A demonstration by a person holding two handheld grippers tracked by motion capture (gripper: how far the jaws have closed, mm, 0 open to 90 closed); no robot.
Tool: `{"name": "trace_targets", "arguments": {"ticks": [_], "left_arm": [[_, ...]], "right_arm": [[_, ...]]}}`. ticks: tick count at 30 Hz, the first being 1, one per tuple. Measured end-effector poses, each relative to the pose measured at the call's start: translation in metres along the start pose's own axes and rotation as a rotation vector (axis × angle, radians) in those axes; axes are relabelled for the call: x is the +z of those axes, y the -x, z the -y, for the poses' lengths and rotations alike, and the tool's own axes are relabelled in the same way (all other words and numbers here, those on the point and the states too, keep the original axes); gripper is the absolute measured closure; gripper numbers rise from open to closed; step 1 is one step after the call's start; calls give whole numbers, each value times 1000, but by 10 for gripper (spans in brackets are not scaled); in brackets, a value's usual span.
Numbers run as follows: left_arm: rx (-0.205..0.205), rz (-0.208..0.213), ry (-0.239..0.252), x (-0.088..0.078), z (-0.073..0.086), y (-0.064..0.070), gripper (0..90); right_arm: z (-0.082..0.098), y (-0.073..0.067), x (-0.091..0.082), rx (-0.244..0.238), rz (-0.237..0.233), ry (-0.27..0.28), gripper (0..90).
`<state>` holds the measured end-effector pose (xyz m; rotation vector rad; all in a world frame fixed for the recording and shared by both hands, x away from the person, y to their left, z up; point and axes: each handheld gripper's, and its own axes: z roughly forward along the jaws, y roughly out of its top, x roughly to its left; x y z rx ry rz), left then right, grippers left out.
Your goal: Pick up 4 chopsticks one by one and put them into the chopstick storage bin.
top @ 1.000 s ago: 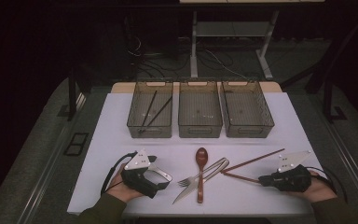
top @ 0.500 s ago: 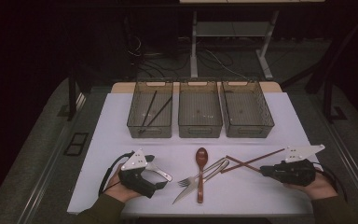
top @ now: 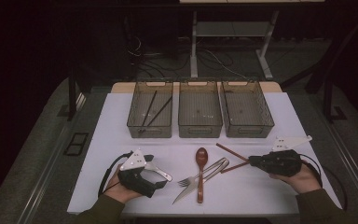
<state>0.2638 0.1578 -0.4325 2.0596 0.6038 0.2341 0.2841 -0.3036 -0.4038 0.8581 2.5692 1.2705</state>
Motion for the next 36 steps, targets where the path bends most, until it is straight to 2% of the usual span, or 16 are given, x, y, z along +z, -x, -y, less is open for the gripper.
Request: {"name": "trace_targets", "arguments": {"ticks": [3,5,8,13,18,26,30,36], "left_arm": [[-12,-3,21,-4,0,1,0],[1,-6,25,-6,-1,3,0],[3,-2,12,-5,-1,2,0],[-24,16,-12,0,1,1,0],[-19,23,-18,0,3,1,0],[-19,28,-19,2,3,2,0],[-16,32,-16,2,3,2,0],[-9,28,-19,2,2,2,0]], "right_arm": [[-8,-2,5,3,4,6,848],[-13,-2,9,1,7,12,848],[-22,-3,15,7,7,16,848],[-36,-3,25,8,5,32,848],[-51,-3,35,17,8,51,848],[-69,-3,55,27,13,42,848],[-79,-4,64,36,36,22,848],[-96,-5,77,59,47,39,848]]}}
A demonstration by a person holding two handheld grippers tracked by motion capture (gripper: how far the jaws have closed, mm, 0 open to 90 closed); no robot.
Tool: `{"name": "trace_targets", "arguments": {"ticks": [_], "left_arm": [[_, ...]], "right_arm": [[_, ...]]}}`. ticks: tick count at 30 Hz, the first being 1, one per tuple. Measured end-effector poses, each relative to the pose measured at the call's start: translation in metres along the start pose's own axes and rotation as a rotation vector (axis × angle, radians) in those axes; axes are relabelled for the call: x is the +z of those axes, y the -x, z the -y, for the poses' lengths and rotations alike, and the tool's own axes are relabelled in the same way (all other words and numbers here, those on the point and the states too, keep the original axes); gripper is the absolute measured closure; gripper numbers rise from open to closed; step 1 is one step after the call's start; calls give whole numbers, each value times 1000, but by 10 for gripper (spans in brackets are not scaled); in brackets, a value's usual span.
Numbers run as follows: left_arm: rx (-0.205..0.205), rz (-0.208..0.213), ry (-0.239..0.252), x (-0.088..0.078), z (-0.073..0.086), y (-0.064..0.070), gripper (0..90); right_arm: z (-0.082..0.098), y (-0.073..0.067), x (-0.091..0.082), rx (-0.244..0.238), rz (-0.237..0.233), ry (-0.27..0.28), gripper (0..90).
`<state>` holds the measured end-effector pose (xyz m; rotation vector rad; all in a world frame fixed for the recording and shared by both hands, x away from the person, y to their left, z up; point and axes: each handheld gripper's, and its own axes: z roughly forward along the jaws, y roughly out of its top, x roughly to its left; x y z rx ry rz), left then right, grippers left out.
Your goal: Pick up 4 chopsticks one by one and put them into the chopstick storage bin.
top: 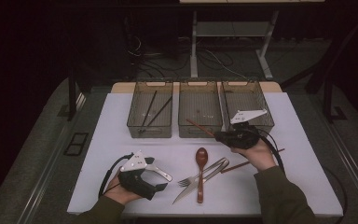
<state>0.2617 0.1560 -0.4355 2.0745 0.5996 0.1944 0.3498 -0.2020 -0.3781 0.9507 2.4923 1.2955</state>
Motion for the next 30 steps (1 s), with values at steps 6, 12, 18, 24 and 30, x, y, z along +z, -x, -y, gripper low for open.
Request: {"name": "trace_targets", "arguments": {"ticks": [6,12,18,24,30], "left_arm": [[-3,-4,-6,0,0,0,0],[-16,-7,8,1,0,1,0],[-13,-7,4,2,0,2,0],[-7,-5,3,2,0,2,0],[-2,-4,-3,2,0,2,0]], "right_arm": [[-16,-3,15,8,17,-9,848],[-32,-5,25,12,33,-9,848],[-49,-7,33,23,42,-10,848],[-61,-9,43,33,53,-10,848],[-71,-10,54,33,59,-15,848]]}}
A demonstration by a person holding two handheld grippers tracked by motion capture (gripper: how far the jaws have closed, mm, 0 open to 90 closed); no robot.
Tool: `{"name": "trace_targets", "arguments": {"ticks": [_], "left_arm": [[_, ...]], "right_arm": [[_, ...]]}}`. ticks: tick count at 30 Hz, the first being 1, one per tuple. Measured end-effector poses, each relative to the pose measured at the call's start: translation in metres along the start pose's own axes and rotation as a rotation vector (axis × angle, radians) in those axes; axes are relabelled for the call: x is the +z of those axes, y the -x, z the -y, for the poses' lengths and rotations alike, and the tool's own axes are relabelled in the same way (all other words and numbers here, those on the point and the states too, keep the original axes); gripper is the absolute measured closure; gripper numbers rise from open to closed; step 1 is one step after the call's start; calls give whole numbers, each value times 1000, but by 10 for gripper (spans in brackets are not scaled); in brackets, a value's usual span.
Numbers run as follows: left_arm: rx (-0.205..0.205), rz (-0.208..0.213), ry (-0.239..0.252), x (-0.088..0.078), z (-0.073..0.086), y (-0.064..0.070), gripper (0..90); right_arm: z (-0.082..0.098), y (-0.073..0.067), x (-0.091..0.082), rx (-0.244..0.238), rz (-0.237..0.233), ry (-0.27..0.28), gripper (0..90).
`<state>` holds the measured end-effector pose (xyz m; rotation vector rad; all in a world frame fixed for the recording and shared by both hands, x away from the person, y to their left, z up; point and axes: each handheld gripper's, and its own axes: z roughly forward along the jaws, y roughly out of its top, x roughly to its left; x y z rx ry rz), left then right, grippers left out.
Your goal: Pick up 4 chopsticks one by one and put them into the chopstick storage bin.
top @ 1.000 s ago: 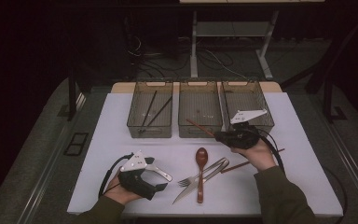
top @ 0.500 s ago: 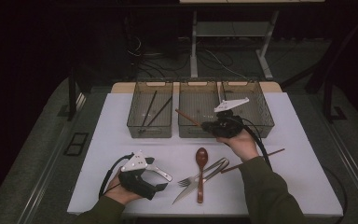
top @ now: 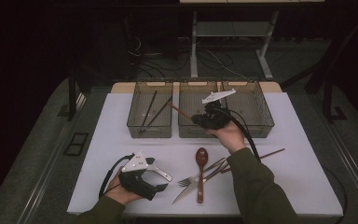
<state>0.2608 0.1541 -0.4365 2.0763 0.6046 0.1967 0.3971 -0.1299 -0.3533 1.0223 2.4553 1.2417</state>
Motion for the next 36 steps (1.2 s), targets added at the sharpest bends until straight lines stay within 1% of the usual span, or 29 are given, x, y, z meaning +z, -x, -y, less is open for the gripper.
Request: {"name": "trace_targets", "arguments": {"ticks": [6,7,9,12,13,15,17,19,23,26,30,33,36], "left_arm": [[8,1,5,1,-1,1,0],[5,2,4,1,-1,1,0],[17,0,2,1,-1,1,0],[19,3,-1,1,-1,1,0],[22,2,-7,1,-1,0,0],[12,3,-2,1,-1,1,0],[18,1,-10,1,-1,1,0],[19,0,-4,1,-1,1,0],[15,-1,-2,2,-1,1,0],[25,-1,-4,2,-1,1,0],[27,0,-2,2,-1,1,0],[27,1,-6,2,0,1,0],[29,1,-3,2,-1,2,0]], "right_arm": [[-17,-2,10,7,17,-8,848],[-21,-3,12,5,19,-10,848],[-26,-4,16,-1,23,-16,848],[-36,-7,23,-14,32,-26,848],[-39,-9,26,-10,34,-32,848],[-45,-11,31,-14,35,-39,848],[-49,-13,38,-15,37,-48,848],[-54,-15,45,-17,43,-62,848],[-62,-16,60,-15,53,-83,848],[-71,-15,71,-11,60,-93,848],[-81,-17,87,-5,68,-106,847],[-89,-16,99,11,79,-118,847],[-95,-16,111,15,90,-130,848]]}}
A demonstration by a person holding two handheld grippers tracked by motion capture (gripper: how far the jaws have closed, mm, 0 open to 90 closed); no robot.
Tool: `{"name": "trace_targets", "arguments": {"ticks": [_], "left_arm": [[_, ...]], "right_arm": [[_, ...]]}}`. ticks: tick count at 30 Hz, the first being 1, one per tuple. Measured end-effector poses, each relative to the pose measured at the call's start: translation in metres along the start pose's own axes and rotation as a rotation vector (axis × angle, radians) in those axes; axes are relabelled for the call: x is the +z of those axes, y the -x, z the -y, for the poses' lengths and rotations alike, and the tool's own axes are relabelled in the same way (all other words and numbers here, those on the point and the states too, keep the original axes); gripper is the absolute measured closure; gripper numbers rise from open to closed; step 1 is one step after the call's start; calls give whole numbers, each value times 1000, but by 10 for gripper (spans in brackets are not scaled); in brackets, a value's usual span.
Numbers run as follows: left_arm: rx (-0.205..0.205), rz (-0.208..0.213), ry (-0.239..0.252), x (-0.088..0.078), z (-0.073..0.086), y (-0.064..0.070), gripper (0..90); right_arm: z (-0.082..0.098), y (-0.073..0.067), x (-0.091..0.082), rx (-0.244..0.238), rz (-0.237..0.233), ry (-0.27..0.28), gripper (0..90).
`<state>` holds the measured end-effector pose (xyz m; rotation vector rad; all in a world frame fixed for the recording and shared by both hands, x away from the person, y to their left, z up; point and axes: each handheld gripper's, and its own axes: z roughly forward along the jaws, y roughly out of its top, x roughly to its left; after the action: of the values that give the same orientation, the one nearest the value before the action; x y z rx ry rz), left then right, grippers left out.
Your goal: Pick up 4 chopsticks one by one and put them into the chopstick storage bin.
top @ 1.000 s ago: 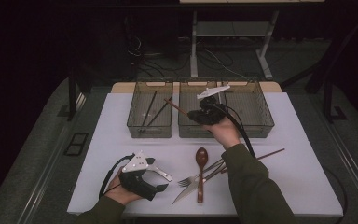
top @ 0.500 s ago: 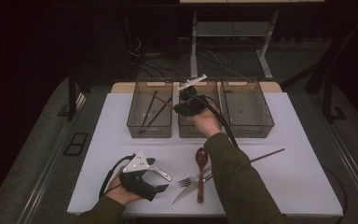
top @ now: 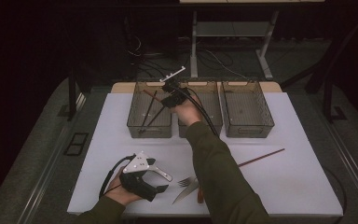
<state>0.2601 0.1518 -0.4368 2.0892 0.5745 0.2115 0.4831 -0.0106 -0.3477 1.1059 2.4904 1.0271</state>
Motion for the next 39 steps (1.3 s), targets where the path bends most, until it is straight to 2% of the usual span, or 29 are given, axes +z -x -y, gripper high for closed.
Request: {"name": "trace_targets", "arguments": {"ticks": [9,18,22,23,24,25,27,32,39], "left_arm": [[18,3,-9,1,-2,2,0],[24,11,-13,2,-2,2,0],[29,13,-13,3,-3,2,0],[30,13,-12,3,-3,3,0],[31,14,-13,3,-3,3,0],[36,15,-14,2,-3,3,0],[36,14,-12,2,-3,3,0],[33,12,-12,1,-3,2,0],[31,15,-14,1,-3,2,0]], "right_arm": [[-18,-3,30,28,16,-25,847],[-21,-5,51,66,35,-48,847],[-26,-10,59,90,25,-49,843],[-28,-11,60,82,26,-51,833],[-29,-12,61,78,34,-53,742],[-29,-12,60,78,52,-45,711],[-31,-11,56,87,49,-15,631],[-31,-11,45,60,41,4,537],[-28,-7,29,60,7,40,472]]}}
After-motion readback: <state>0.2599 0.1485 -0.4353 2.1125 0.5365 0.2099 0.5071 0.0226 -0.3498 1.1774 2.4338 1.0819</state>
